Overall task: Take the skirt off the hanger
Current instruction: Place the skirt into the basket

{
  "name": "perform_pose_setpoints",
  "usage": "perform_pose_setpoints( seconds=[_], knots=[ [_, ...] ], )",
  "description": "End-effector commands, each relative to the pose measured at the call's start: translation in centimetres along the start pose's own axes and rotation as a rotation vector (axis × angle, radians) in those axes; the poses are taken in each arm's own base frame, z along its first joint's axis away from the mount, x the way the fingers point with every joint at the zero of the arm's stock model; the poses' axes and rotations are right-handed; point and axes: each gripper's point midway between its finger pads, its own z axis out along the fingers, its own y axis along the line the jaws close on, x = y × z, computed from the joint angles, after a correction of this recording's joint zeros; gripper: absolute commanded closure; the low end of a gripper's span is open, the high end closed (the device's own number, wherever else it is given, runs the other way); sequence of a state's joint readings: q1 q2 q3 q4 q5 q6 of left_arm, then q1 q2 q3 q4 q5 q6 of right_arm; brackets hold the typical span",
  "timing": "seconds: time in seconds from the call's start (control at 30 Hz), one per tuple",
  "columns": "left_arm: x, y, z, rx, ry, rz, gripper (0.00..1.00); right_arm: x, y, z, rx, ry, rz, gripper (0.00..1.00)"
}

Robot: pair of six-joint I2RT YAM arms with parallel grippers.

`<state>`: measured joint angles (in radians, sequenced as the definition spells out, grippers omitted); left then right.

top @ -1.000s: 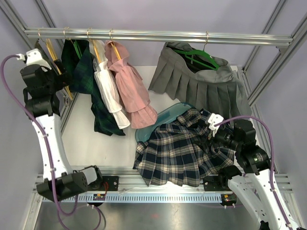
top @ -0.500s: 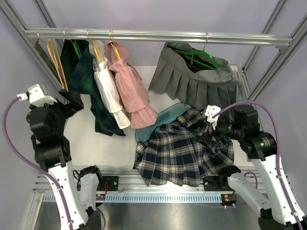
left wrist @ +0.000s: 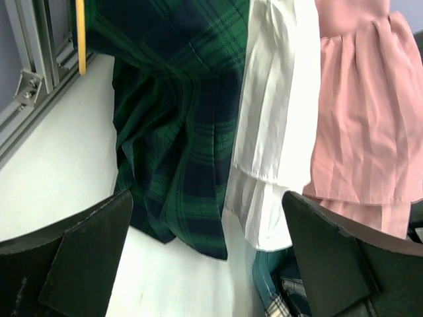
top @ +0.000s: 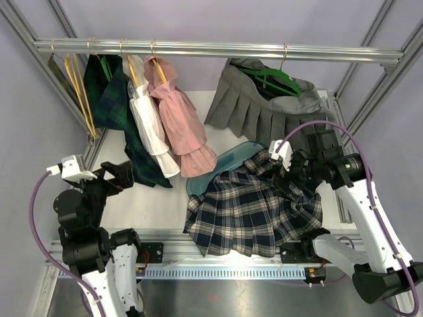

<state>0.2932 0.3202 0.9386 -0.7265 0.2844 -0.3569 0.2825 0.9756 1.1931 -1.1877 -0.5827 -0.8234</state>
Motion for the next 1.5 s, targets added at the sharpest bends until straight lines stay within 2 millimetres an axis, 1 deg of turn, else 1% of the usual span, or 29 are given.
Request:
perform_pose_setpoints(
  seconds=[0.0, 0.07, 0.1, 0.13, 0.17, 0.2, 0.23, 0.27, 0.33, 0.37, 0.4, 0.43, 0.47, 0.53, 0.57, 0.63, 0.67, 0.7, 0.77, 0.87, 1.03, 1.1, 1.13, 1.2, 1.27, 1.3, 1.33, 1.4, 1.47],
  knots=[
    [1.7, -0.3, -0.7, 0.030, 0.061, 0.015, 0.01, 1.9, -1.0, 1.1, 0.008, 0.078, 0.007, 0.00],
    [1.9, -0.3, -1.0, 0.025, 0.061, 0.020, 0.01, 2.0, -2.6, 2.1, 0.063, 0.076, -0.005, 0.01],
    [1.7, -0.3, -1.1, 0.021, 0.054, 0.022, 0.01, 3.2, -2.9, 3.2, 0.086, 0.099, 0.033, 0.01],
    [1.7, -0.3, -1.2, 0.024, 0.051, 0.024, 0.01, 2.6, -4.4, 3.9, 0.147, 0.072, -0.005, 0.04],
    [1.7, -0.3, -1.3, 0.019, 0.050, 0.023, 0.01, 3.1, -5.5, 4.2, 0.199, 0.098, -0.014, 0.07],
    [1.7, -0.3, -1.4, 0.020, 0.048, 0.022, 0.01, 3.6, -5.9, 4.9, 0.221, 0.104, 0.008, 0.10],
    [1.6, -0.3, -1.5, 0.019, 0.045, 0.022, 0.01, 3.0, -6.6, 5.2, 0.243, 0.078, -0.004, 0.22],
    [1.6, -0.3, -1.5, 0.020, 0.042, 0.025, 0.01, 2.9, -6.6, 5.5, 0.234, 0.073, 0.002, 0.31],
    [1.5, -0.3, -1.7, 0.016, 0.041, 0.025, 0.01, 1.6, -6.3, 5.2, 0.214, 0.039, 0.016, 0.53],
    [1.5, -0.3, -1.8, 0.014, 0.042, 0.028, 0.01, 0.6, -5.7, 4.8, 0.184, -0.002, 0.009, 0.78],
    [1.4, -0.4, -2.0, 0.013, 0.037, 0.032, 0.01, -1.3, -5.6, 3.7, 0.190, -0.051, 0.000, 0.89],
    [1.3, -0.3, -2.1, 0.005, 0.032, 0.034, 0.01, -2.6, -4.8, 2.9, 0.162, -0.100, 0.002, 0.98],
    [1.4, -0.2, -2.3, 0.002, 0.036, 0.041, 0.01, -5.5, -4.6, 0.5, 0.187, -0.177, -0.034, 1.00],
    [1.3, -0.1, -2.5, -0.005, 0.029, 0.048, 0.01, -9.0, -3.5, -2.0, 0.169, -0.287, -0.027, 1.00],
    [1.3, -0.2, -2.5, -0.004, 0.029, 0.051, 0.01, -12.0, -3.3, -4.5, 0.190, -0.364, -0.037, 1.00],
    [1.2, -0.1, -2.5, -0.005, 0.029, 0.051, 0.01, -15.1, -2.9, -6.8, 0.182, -0.450, -0.042, 1.00],
    [1.1, -0.2, -2.5, -0.002, 0.022, 0.054, 0.01, -17.4, -2.9, -8.6, 0.192, -0.504, -0.041, 1.00],
    [1.1, -0.2, -2.4, 0.000, 0.026, 0.053, 0.01, -18.5, -2.9, -9.3, 0.192, -0.532, -0.040, 1.00],
    [0.6, -0.5, -2.4, 0.007, 0.017, 0.060, 0.01, -21.4, -3.1, -11.3, 0.200, -0.609, -0.066, 1.00],
    [0.3, -0.6, -2.4, 0.009, 0.020, 0.070, 0.01, -24.6, -3.5, -13.5, 0.211, -0.695, -0.089, 1.00],
    [0.1, -0.7, -2.6, 0.010, 0.013, 0.074, 0.01, -28.9, -4.6, -16.0, 0.230, -0.798, -0.122, 1.00],
    [0.1, -0.7, -2.6, 0.010, 0.013, 0.071, 0.01, -29.9, -4.6, -16.6, 0.221, -0.825, -0.128, 1.00],
    [0.0, -0.7, -2.6, 0.009, 0.010, 0.070, 0.01, -30.4, -5.1, -16.4, 0.213, -0.830, -0.124, 1.00],
    [0.1, -0.7, -2.7, 0.009, 0.010, 0.069, 0.01, -31.4, -5.4, -17.0, 0.225, -0.868, -0.131, 1.00],
    [-0.1, -0.8, -2.7, 0.009, 0.006, 0.068, 0.01, -31.7, -6.7, -16.5, 0.253, -0.874, -0.108, 1.00],
    [-0.1, -0.8, -2.7, 0.009, 0.007, 0.068, 0.01, -32.2, -7.4, -16.7, 0.282, -0.893, -0.108, 1.00],
    [-0.2, -0.8, -2.7, 0.008, 0.005, 0.068, 0.01, -32.3, -8.9, -16.6, 0.334, -0.895, -0.075, 1.00],
    [-0.3, -0.9, -2.7, 0.010, 0.006, 0.068, 0.01, -32.9, -10.9, -16.7, 0.402, -0.914, -0.057, 1.00],
    [-0.4, -0.9, -2.7, 0.011, 0.003, 0.069, 0.01, -33.5, -12.0, -17.0, 0.445, -0.934, -0.035, 1.00]
  ],
)
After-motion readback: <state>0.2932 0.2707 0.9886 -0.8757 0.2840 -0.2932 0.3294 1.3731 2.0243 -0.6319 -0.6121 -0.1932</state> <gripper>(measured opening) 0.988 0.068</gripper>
